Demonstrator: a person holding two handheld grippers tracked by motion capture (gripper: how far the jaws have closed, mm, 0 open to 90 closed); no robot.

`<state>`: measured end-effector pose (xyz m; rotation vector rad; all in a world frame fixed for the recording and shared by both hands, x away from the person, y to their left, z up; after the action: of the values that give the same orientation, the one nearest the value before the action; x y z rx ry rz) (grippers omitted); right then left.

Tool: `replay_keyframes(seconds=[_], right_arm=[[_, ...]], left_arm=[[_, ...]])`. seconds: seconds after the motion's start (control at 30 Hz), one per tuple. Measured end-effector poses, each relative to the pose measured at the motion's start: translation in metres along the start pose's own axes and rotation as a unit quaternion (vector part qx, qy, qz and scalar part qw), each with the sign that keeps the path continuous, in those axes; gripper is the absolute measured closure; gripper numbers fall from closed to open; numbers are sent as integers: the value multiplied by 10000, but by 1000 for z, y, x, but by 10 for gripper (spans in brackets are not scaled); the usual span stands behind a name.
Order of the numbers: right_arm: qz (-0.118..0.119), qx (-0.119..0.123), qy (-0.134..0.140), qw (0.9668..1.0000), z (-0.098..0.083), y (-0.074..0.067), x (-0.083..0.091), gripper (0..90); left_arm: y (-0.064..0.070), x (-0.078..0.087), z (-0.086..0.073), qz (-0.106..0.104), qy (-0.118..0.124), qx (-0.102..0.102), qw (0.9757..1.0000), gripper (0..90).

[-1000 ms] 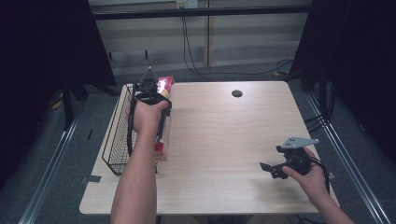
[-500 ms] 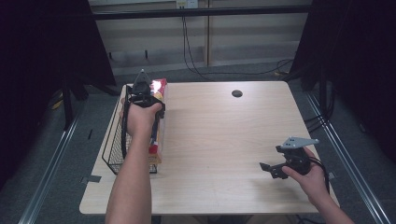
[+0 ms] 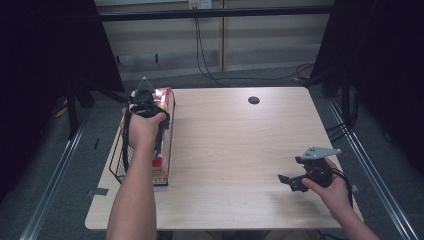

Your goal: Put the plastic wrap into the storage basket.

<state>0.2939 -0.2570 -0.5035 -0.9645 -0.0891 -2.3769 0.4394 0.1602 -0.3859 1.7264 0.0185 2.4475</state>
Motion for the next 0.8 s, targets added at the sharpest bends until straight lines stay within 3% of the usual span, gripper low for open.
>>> replay_keyframes(seconds=[0.8], right_arm=[[26,-10,-38,10000,-1,-1,-1,36]], left_arm=[[-23,-1,-9,63,-72,183,9998,447]])
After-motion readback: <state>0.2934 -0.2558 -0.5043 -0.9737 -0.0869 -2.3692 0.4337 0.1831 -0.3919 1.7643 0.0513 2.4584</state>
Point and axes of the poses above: each handheld gripper's, and its own axes: x roughly backward along the jaws, z roughly out of its top, y roughly to its right, the point moved 6 cm from there along -x, roughly forward along the jaws, and after that the axes turned 6 degrees about -x, right-handed, at the moved point
